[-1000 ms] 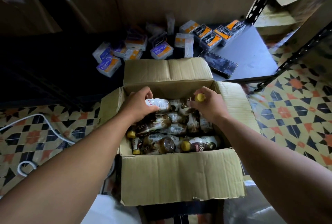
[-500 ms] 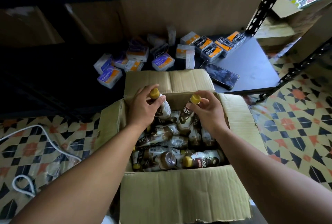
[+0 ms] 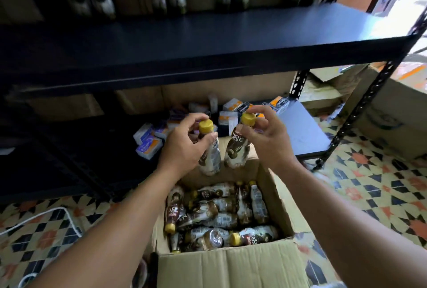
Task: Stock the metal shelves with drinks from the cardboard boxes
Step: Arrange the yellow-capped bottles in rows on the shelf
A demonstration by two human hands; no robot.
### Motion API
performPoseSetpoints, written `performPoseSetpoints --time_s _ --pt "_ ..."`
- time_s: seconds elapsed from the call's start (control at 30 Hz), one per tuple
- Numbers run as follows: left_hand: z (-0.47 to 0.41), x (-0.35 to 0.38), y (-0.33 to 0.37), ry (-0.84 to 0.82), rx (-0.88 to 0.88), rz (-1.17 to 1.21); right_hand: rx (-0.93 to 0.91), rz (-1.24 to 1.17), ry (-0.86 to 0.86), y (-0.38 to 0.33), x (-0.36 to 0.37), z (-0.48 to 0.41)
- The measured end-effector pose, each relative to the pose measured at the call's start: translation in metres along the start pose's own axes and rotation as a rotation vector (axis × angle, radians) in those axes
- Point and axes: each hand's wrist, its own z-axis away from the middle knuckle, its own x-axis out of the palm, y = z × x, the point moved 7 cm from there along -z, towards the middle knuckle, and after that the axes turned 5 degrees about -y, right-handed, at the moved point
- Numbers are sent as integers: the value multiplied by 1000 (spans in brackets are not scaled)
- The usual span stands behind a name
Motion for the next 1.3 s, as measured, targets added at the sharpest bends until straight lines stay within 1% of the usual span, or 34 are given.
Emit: performPoseSetpoints --time_s 0.17,0.37,0.47,0.57,0.63,0.77,0.9,0.97,1.13,1.3 --pt "-24 -56 80 59 130 29 -156 80 -39 -88 -14 -24" --pt "-69 -122 161 156 269 -38 -323 128 -48 -186 -26 -62" --pt "-97 -148 190 186 324 -81 -390 159 -45 -222 -29 -87" --pt "-123 -164 208 212 346 -115 -406 196 -33 -242 -27 -116" --pt "-139 -167 211 219 338 -153 -406 232 -33 -245 -24 -136" --pt "-166 -158 199 154 296 -205 -385 272 -26 -230 -14 -168" --pt "-183 -148 175 120 256 -190 -367 221 -10 -210 -10 -189" --pt "-187 -144 163 120 243 -165 -385 234 -20 -204 -8 -194" --pt "-189 -139 150 140 257 -109 -400 234 -67 -194 0 -198" --pt "-194 -135 140 127 253 -81 -427 266 -58 -193 9 -199"
